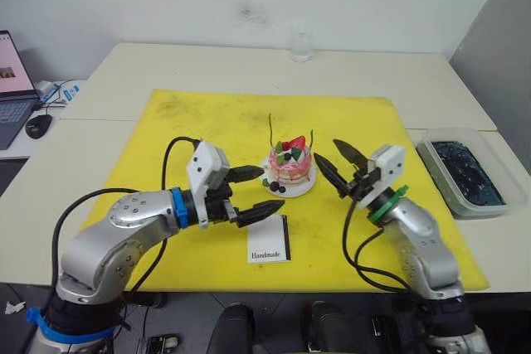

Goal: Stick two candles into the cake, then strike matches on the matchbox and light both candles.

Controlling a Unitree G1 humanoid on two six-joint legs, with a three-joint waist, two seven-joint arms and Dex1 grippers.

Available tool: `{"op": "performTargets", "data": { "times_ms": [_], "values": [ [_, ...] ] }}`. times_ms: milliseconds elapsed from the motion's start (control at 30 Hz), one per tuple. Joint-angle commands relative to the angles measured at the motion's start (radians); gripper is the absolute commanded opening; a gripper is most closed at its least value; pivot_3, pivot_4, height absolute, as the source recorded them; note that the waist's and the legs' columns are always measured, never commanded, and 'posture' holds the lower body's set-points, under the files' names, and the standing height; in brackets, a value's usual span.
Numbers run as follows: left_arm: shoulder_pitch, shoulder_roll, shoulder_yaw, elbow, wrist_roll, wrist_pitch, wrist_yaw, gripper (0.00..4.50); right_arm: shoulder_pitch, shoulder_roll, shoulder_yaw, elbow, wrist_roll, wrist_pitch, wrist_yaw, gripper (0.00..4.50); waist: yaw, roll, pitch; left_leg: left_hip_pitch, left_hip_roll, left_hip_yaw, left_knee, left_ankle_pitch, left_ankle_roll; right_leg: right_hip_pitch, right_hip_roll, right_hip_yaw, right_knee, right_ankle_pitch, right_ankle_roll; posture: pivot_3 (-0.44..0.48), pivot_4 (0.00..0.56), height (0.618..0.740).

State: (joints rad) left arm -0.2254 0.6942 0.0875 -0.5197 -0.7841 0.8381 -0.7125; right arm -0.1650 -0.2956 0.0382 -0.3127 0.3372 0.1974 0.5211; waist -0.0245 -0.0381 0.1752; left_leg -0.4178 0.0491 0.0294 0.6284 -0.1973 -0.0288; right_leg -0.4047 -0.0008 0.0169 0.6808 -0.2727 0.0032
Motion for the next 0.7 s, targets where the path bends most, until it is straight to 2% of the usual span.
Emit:
{"op": "performTargets", "data": {
  "times_ms": [33,133,267,367,567,700],
  "values": [
    [0.019,0.106,0.152,0.056,-0.244,0.245,-0.024,4.50,0.030,-0.107,-0.050,-0.122,0.039,0.104,0.039,2.76,-0.002,0.000,0.000,0.000,0.000,0.000,0.000,0.000,0.000,0.000,0.000,0.000,0.000,0.000,0.000,0.000,0.150,0.740],
    [0.031,0.188,0.211,0.122,-0.459,0.440,-0.016,4.50,0.052,-0.198,-0.046,-0.173,0.049,0.173,0.078,2.76,-0.003,0.000,0.000,0.000,0.001,0.000,-0.001,0.000,0.000,-0.001,0.000,-0.001,0.000,-0.001,-0.001,0.000,0.150,0.740],
    [0.071,0.258,0.209,0.165,-0.552,0.587,0.027,4.50,0.067,-0.303,-0.030,-0.238,0.119,0.309,0.155,2.76,-0.003,0.000,0.000,0.001,0.000,0.000,-0.001,0.000,0.000,0.000,-0.001,0.000,0.000,-0.001,-0.001,0.000,0.150,0.740],
    [0.069,0.215,0.188,0.223,-0.610,0.639,0.135,4.50,0.069,-0.358,0.014,-0.266,0.095,0.338,0.184,2.18,-0.002,0.000,0.000,0.001,0.000,0.000,0.000,0.000,0.000,0.000,-0.002,-0.001,0.000,-0.001,-0.001,0.000,0.150,0.740],
    [0.045,0.119,0.170,0.294,-0.690,0.652,0.329,4.50,0.076,-0.408,0.078,-0.298,0.081,0.419,0.203,0.03,-0.001,-0.001,0.001,0.000,-0.001,0.000,0.000,0.000,0.000,0.000,-0.003,-0.001,0.000,-0.001,-0.001,0.000,0.150,0.740],
    [0.036,0.054,0.143,0.324,-0.756,0.633,0.460,4.50,0.071,-0.420,0.123,-0.290,0.058,0.427,0.216,0.03,0.001,-0.001,0.001,0.000,-0.001,0.000,0.000,0.000,0.000,0.000,-0.003,-0.001,-0.001,-0.001,-0.001,0.000,0.150,0.740]
  ]
}}
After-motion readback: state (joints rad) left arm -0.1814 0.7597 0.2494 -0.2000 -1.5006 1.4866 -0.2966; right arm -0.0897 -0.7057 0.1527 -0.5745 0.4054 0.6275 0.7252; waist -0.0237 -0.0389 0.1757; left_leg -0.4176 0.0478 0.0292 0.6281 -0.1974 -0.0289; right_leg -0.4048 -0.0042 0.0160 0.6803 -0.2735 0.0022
